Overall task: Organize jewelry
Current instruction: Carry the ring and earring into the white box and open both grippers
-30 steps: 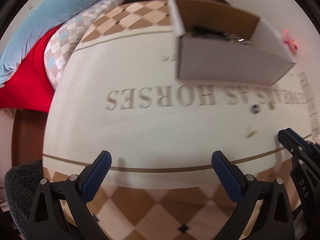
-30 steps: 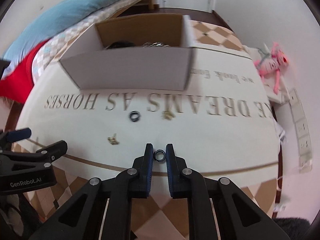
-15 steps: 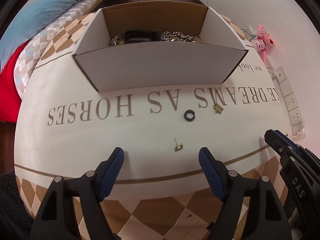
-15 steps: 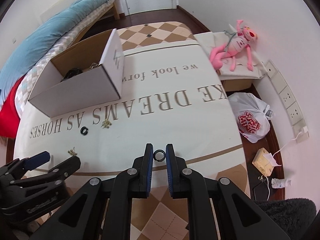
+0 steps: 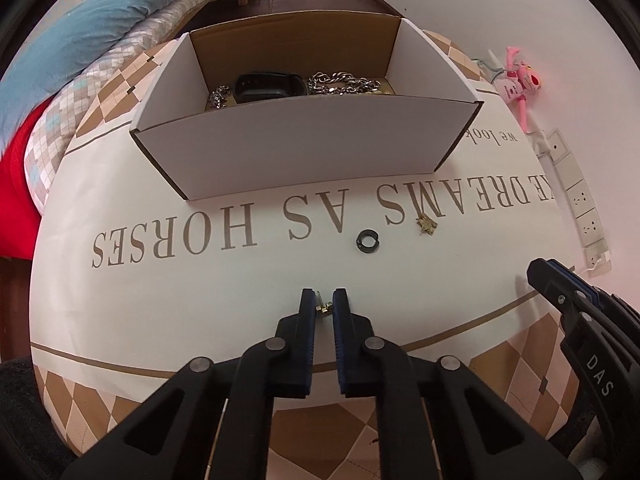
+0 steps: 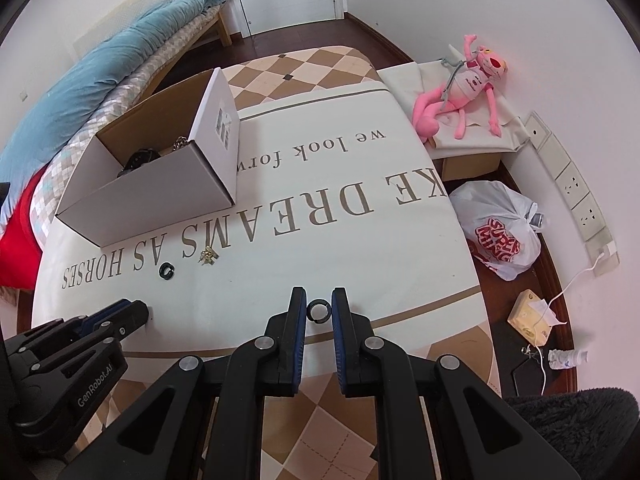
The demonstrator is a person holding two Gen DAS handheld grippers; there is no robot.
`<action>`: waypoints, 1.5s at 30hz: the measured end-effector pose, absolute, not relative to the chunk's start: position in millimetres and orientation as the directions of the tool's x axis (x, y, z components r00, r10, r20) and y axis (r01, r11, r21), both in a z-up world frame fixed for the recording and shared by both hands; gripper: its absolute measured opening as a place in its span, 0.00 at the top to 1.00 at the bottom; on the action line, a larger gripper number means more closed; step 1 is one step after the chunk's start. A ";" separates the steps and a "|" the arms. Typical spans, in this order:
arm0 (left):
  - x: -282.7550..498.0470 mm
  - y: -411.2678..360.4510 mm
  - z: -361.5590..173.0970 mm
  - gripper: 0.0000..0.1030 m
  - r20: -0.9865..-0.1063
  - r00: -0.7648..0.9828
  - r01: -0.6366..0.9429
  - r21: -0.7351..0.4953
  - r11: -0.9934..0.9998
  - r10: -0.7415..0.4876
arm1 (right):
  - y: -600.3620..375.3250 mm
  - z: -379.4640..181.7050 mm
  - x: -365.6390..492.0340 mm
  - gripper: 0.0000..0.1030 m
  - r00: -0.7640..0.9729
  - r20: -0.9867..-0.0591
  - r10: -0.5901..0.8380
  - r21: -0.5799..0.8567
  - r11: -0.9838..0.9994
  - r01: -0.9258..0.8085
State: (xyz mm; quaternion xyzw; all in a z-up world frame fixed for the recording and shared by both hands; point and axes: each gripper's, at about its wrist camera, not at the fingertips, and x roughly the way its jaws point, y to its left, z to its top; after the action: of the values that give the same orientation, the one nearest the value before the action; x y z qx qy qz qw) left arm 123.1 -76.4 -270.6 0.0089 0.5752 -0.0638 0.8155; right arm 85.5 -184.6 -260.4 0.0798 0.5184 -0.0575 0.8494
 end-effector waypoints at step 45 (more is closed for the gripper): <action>259.3 28.1 -178.7 0.04 -0.933 0.360 0.008 -0.018 1.000 -0.020 | -124.0 -191.5 266.6 0.27 0.350 -0.932 0.091 0.077 0.996 -0.055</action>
State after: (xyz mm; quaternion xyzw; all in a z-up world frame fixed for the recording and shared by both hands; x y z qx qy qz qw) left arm 259.3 28.1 -178.7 -0.0054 0.5657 -0.0085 0.8245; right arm 266.6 -124.0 -191.5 0.0161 0.5683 0.0446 0.8215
